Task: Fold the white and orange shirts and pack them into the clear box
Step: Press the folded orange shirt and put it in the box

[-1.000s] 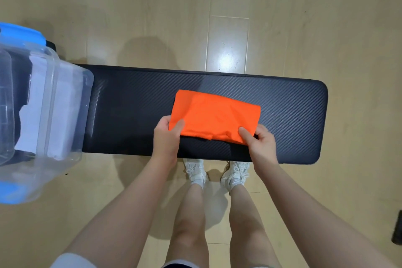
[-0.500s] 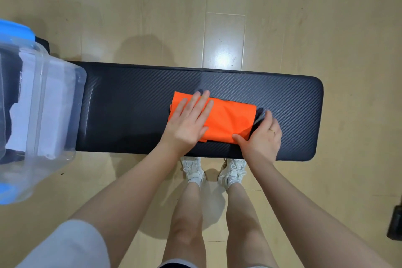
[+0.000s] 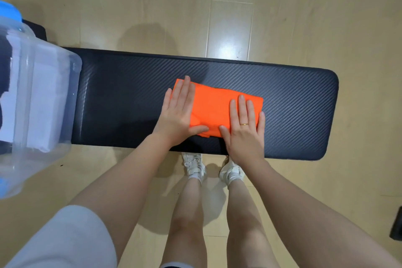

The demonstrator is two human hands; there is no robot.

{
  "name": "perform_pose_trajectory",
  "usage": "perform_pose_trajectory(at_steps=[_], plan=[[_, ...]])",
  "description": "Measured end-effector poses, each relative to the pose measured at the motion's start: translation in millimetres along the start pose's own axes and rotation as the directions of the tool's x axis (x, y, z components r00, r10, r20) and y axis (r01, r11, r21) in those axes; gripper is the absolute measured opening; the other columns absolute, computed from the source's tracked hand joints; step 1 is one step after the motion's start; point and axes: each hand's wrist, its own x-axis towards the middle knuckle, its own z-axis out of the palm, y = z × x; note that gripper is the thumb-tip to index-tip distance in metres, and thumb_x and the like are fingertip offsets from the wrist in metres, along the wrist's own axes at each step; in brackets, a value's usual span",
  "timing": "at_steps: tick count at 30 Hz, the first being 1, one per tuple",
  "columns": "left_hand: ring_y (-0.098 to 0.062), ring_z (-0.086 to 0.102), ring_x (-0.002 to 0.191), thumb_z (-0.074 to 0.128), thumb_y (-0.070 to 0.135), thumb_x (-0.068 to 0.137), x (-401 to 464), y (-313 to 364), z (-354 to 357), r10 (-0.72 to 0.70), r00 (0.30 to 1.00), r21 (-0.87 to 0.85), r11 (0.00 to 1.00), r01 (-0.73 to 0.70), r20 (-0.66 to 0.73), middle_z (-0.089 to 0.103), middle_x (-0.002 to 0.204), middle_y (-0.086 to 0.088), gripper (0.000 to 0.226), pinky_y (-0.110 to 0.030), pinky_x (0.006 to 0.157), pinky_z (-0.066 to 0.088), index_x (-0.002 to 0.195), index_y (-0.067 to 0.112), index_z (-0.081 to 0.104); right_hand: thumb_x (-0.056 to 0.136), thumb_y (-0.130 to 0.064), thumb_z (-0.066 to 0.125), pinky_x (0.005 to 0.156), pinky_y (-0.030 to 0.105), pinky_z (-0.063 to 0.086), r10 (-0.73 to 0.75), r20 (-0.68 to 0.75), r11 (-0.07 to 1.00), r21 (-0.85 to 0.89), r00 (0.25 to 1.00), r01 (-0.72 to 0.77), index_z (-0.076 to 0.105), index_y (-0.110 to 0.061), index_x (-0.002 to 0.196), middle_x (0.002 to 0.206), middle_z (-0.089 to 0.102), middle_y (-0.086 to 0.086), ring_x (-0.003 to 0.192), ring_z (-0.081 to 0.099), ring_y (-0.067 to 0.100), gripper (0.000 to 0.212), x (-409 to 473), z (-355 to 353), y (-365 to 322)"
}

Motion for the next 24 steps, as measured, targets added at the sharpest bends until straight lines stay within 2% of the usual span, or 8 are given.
perform_pose_trajectory(at_steps=[3,5,7,11,14,17,20,24], plan=[[-0.020,-0.012,0.142,0.036,0.063,0.081,0.2,5.0,-6.7,-0.129,0.991,-0.214,0.968,0.130,0.015,-0.005,0.157,-0.013,0.095,-0.040,0.115,-0.004,0.148,0.005,0.000,0.090,-0.048,0.025,0.113,0.046,0.008,0.121,0.065,0.991,0.045,0.990,-0.124,0.016,-0.012,0.147,0.155,0.021,0.009,0.142,0.018,0.027,0.068,-5.9,-7.1,10.4],[-0.023,-0.010,0.145,0.044,0.046,0.091,-0.6,5.9,-13.4,-0.245,0.969,-0.335,0.912,0.236,0.018,-0.009,0.157,-0.011,0.085,-0.037,0.117,-0.003,0.147,0.005,-0.004,0.093,-0.047,0.023,0.115,0.046,0.008,0.179,0.145,0.972,0.125,0.973,-0.198,0.009,-0.013,0.149,0.158,0.009,0.008,0.144,0.012,0.028,0.068,-9.0,-12.7,14.1],[-0.025,-0.002,0.146,0.048,0.036,0.093,-4.3,9.0,-17.0,-0.355,0.934,-0.379,0.869,0.320,-0.025,-0.002,0.157,-0.012,0.081,-0.035,0.118,0.001,0.147,0.004,-0.002,0.097,-0.040,0.034,0.117,0.046,0.011,0.210,0.209,0.941,0.220,0.955,-0.256,0.005,-0.011,0.149,0.158,0.004,0.010,0.145,0.008,0.029,0.066,-9.6,-19.7,17.9],[-0.029,0.031,0.133,0.052,0.035,0.092,-9.8,27.5,-22.2,-0.610,0.790,-0.475,0.716,0.512,-0.067,0.034,0.146,-0.011,0.065,-0.042,0.108,0.026,0.144,0.008,0.025,0.093,-0.028,0.051,0.109,0.042,0.026,0.293,0.126,0.845,0.429,0.948,-0.318,0.021,-0.010,0.146,0.150,0.028,0.012,0.135,0.027,0.030,0.064,-7.1,-35.9,15.0],[-0.027,0.049,0.116,0.059,0.034,0.087,-5.7,32.7,-26.4,-0.730,0.678,-0.647,0.475,0.596,0.090,0.053,0.124,-0.009,0.052,-0.042,0.098,0.040,0.131,0.009,0.043,0.089,-0.023,0.057,0.103,0.039,0.031,0.530,0.251,0.527,0.651,0.810,-0.546,0.031,-0.013,0.139,0.136,0.045,0.008,0.124,0.039,0.027,0.057,6.9,-41.0,9.0],[-0.021,0.059,0.092,0.066,0.025,0.084,-7.1,32.8,-31.1,-0.730,0.613,-0.846,0.091,0.525,0.302,0.063,0.098,-0.004,0.031,-0.030,0.078,0.051,0.108,0.008,0.058,0.082,-0.022,0.067,0.097,0.041,0.043,0.630,0.483,0.138,0.702,0.609,-0.699,0.048,-0.009,0.119,0.115,0.060,0.009,0.108,0.055,0.027,0.044,23.3,-42.2,7.2],[-0.017,0.062,0.083,0.065,0.021,0.085,-18.3,34.5,-38.3,-0.611,0.640,-0.868,-0.174,0.465,0.466,0.066,0.092,-0.002,0.018,-0.021,0.067,0.054,0.100,0.012,0.062,0.082,-0.010,0.066,0.085,0.039,0.051,0.440,0.648,-0.016,0.697,0.621,-0.717,0.059,-0.012,0.081,0.091,0.065,0.008,0.087,0.061,0.025,0.007,24.7,-51.9,12.9],[-0.022,0.064,0.092,0.060,0.017,0.089,-51.2,35.6,-57.8,-0.516,0.690,-0.862,-0.306,0.405,0.507,0.067,0.104,-0.008,0.023,-0.035,0.085,0.052,0.111,0.011,0.060,0.086,-0.006,0.061,0.080,0.036,0.053,0.238,0.675,-0.061,0.728,0.698,-0.683,0.061,-0.009,0.096,0.092,0.066,0.008,0.081,0.062,0.021,0.010,13.0,-81.5,24.5]])
